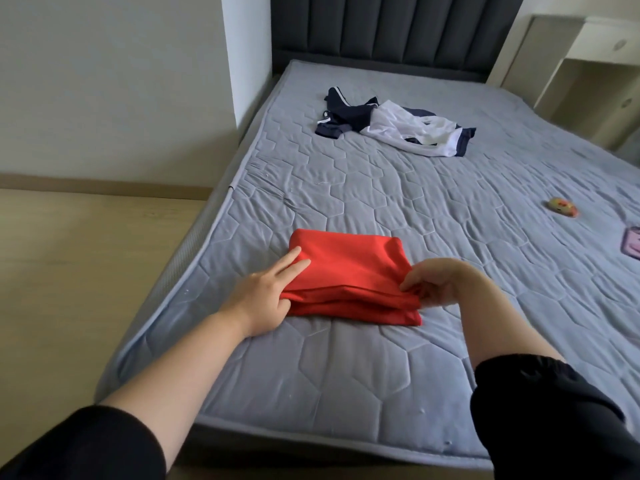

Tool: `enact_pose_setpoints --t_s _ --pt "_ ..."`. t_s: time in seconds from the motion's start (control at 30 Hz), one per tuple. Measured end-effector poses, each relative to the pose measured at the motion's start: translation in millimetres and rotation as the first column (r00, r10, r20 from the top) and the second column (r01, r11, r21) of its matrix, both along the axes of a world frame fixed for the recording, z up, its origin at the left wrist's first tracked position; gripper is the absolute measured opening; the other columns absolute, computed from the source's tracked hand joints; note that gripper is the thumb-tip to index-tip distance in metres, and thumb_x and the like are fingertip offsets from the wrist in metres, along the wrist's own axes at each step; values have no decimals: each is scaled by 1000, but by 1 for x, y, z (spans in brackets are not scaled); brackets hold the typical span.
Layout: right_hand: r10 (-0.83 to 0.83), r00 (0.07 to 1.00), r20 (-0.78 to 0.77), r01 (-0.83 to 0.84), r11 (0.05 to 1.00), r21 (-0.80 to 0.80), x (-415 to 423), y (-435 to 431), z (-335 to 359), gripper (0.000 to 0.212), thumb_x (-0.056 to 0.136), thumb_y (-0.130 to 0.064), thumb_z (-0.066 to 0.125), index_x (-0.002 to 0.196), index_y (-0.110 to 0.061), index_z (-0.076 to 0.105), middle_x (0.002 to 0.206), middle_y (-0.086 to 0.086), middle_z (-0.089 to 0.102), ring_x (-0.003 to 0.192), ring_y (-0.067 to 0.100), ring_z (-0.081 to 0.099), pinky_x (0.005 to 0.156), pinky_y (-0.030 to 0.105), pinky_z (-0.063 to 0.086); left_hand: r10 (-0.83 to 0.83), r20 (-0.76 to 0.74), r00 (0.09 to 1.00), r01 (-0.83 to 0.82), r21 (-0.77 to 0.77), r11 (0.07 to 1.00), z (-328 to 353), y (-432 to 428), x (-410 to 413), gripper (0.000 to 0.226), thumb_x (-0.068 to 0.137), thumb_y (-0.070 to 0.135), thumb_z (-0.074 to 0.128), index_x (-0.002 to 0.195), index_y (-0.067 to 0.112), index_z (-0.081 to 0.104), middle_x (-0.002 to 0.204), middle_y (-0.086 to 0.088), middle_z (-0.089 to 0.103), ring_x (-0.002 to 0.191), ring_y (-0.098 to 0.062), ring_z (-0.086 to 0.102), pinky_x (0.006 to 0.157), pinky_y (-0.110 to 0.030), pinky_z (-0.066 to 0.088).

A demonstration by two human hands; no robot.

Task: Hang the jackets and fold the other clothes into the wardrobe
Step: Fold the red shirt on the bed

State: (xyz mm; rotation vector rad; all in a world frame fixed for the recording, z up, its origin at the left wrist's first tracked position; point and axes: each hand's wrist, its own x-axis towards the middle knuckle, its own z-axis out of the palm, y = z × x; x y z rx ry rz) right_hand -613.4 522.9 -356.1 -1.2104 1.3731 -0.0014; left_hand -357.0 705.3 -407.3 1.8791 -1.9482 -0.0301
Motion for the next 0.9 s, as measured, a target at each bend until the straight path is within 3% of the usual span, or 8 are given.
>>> enact_pose_setpoints --t_s 0.07,0.13,0.2,0.3,0.43,0.53,0.7,0.9 --pt "73 996 -50 -76 995 -64 3 -2 7 8 86 -7 65 90 -10 58 81 6 62 70 15 59 59 28 51 -105 52 993 105 2 995 -1 4 4 67 85 24 52 149 23 30 159 8 11 130 -23 47 95 -32 43" --pt "41 999 -12 -42 993 -106 6 -5 9 29 83 -29 73 103 -12 60 95 4 66 84 16 62 69 31 53 -138 -29 990 137 -33 990 0 2 2 56 91 33 47 143 13 42 157 -3 21 139 -21 33 108 -30 30" --pt "-79 994 74 88 989 -118 15 -5 5 37 83 -46 69 98 -13 62 79 3 68 68 15 64 64 28 53 -58 -329 943 31 -87 996 4 -8 -8 45 95 31 38 122 4 62 148 -8 38 139 -19 30 112 -22 19" --pt "-252 966 62 259 931 -258 28 -5 -9 40 87 -47 63 98 -9 61 75 7 61 58 20 56 55 29 44 153 -704 694 -194 23 981 26 -35 -24 38 102 20 38 95 5 72 132 -6 57 133 -15 42 99 -10 23" --pt "-253 963 -91 187 873 -450 35 -8 -26 49 90 -39 62 112 5 58 79 14 54 67 28 52 60 35 42 179 -281 943 -154 108 982 24 -67 -31 41 101 25 39 137 10 49 151 -8 36 144 -23 20 115 -29 15" --pt "-231 954 -189 106 853 -511 33 -12 -33 51 92 -40 58 110 8 58 70 12 53 59 28 52 53 31 41 185 60 981 -194 258 946 2 -67 -35 54 102 43 22 151 21 23 160 2 10 147 -19 -5 118 -43 7" --pt "-266 925 -271 52 796 -604 25 2 -55 46 95 -33 56 108 10 61 109 26 64 103 38 60 73 31 37 159 128 979 -194 343 919 -6 -62 -35 58 99 50 17 152 26 13 161 9 2 146 -13 -14 116 -48 2" --pt "-358 899 -251 101 728 -678 24 20 -59 47 89 -42 59 106 2 62 112 23 65 107 38 60 79 35 43 222 171 960 -266 311 912 -3 -54 -48 58 99 49 18 152 25 16 161 8 4 146 -18 -14 115 -54 -3"
